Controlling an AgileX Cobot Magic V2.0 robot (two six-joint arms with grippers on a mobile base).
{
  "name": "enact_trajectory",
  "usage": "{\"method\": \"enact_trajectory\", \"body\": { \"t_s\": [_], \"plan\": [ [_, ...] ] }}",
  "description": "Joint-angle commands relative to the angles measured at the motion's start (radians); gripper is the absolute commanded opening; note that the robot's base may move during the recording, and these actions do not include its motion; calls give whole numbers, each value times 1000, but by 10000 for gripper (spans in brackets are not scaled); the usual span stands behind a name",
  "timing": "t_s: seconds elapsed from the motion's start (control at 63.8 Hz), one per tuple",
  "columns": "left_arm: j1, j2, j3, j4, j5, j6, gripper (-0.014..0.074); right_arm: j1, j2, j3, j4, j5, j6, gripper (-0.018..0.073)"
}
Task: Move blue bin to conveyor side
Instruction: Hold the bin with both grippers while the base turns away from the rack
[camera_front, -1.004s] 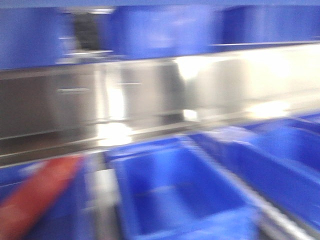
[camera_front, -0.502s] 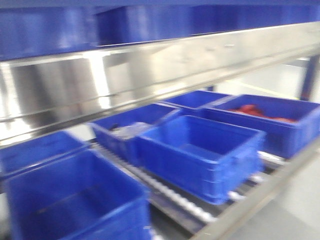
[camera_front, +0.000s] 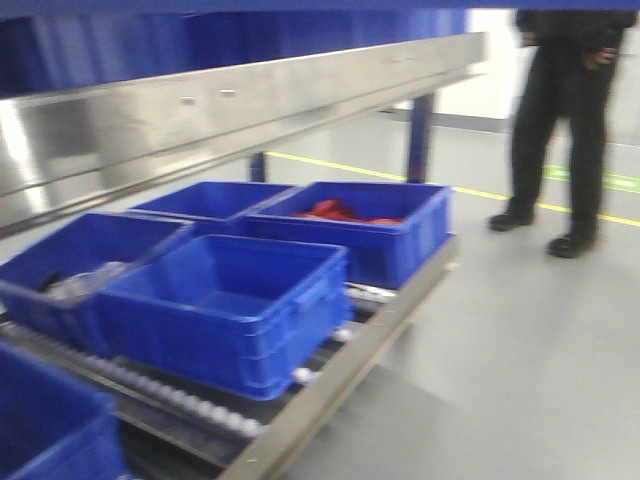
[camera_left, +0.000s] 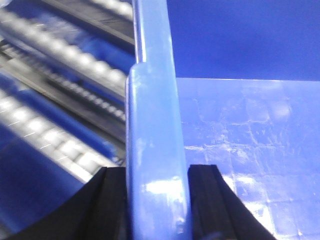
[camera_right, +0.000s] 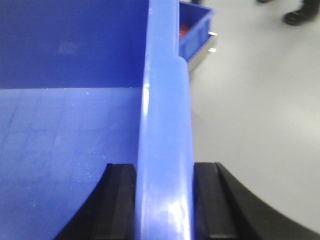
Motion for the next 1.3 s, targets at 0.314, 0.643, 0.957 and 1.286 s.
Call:
{"method": "enact_trajectory", "body": {
  "t_s": [0.314,0.643,0.957,1.286],
  "plan": [
    [-8,-16,-12,22,-76,6,-20,0,-22,-16,-30,-112,-3,-89],
    [-8,-16,-12,24,-76,6,-20,0,-22,-16,-30,-112,-3,-89],
    [-8,-16,-12,25,-76,6,-20,0,-22,-16,-30,-112,-3,-89],
    [-8,-16,-12,25,-76,6,-20,0,-22,-16,-30,-112,-3,-89]
  ]
}}
